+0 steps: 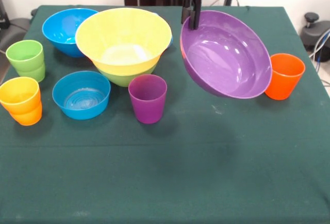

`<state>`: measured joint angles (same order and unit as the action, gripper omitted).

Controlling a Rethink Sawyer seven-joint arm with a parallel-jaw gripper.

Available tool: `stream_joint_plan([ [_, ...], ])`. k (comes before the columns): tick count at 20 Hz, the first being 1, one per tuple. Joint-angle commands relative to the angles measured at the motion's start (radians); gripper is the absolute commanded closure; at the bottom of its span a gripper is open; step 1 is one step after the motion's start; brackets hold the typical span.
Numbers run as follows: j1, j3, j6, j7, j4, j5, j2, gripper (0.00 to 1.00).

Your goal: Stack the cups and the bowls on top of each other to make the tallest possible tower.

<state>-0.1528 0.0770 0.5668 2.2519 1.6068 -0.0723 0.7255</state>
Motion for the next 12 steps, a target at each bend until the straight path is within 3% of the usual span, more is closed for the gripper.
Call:
stream_joint_plan([
  [1, -0.05, -0.144, 0.063, -0.185, 0.054, 0.087, 0.009, 1.0],
  [12, -0.122, -0.23, 0.076, -0.197, 0.083, 0.129, 0.048, 1.0],
])
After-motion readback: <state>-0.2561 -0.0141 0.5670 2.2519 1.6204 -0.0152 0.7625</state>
